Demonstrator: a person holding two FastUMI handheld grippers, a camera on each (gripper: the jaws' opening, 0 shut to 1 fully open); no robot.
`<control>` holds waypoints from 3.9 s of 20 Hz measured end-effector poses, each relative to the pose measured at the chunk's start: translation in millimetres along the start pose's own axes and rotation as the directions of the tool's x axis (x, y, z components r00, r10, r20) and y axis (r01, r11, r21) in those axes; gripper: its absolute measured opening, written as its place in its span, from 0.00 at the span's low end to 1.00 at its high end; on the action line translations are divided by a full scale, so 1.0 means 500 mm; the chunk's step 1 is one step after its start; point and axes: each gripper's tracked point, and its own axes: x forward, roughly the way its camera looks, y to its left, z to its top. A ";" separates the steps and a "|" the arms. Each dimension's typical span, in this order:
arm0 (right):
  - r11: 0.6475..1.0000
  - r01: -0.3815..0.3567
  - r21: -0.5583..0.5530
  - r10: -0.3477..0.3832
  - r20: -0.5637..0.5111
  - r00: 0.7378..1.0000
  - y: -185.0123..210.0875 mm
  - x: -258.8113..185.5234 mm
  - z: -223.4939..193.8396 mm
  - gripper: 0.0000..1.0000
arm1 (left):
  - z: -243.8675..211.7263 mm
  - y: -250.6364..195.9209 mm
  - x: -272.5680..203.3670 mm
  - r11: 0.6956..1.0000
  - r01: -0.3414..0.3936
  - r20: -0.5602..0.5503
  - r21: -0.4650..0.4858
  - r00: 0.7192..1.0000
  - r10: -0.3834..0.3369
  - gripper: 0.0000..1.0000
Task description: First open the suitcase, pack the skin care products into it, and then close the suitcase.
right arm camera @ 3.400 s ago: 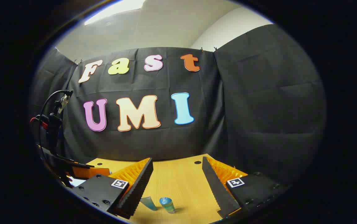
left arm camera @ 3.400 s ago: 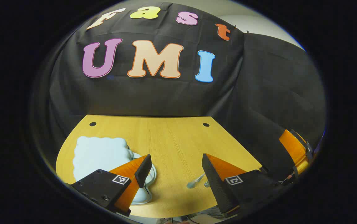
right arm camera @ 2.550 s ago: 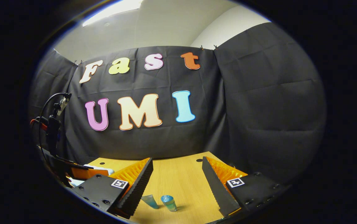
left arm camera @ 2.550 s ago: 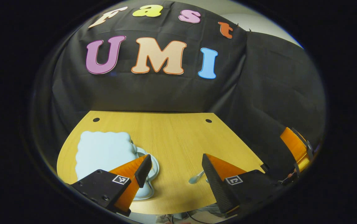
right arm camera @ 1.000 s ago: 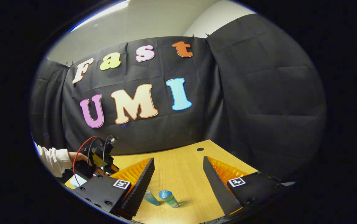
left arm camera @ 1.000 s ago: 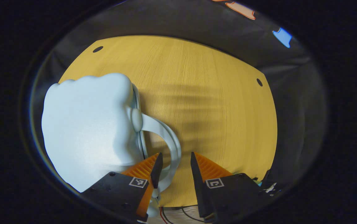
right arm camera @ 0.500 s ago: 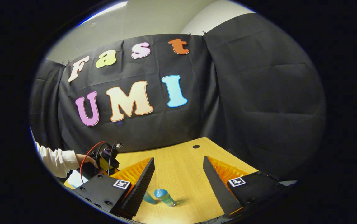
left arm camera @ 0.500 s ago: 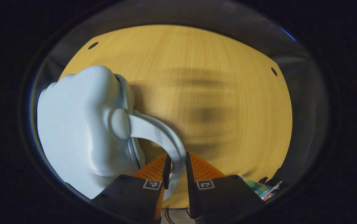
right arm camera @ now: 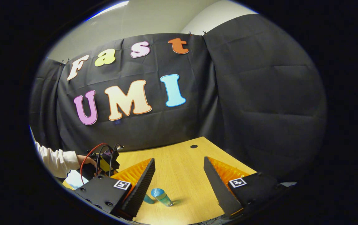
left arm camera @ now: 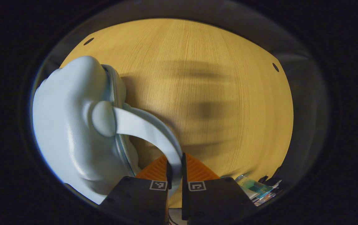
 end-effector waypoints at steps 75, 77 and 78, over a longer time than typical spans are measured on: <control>0.983 -0.148 -0.105 0.142 -0.062 0.988 0.262 -0.006 -0.102 0.96 | -0.115 0.881 -0.374 0.936 -0.243 0.489 -0.253 0.803 0.340 0.97; 0.983 -0.155 -0.103 0.147 -0.081 0.986 0.241 0.001 -0.106 0.98 | -0.093 0.784 -0.403 0.958 -0.228 0.547 -0.176 0.786 0.288 0.96; 0.981 -0.161 -0.104 0.151 -0.093 0.984 0.229 0.005 -0.111 0.98 | -0.088 0.731 -0.412 0.966 -0.220 0.567 -0.137 0.782 0.258 0.96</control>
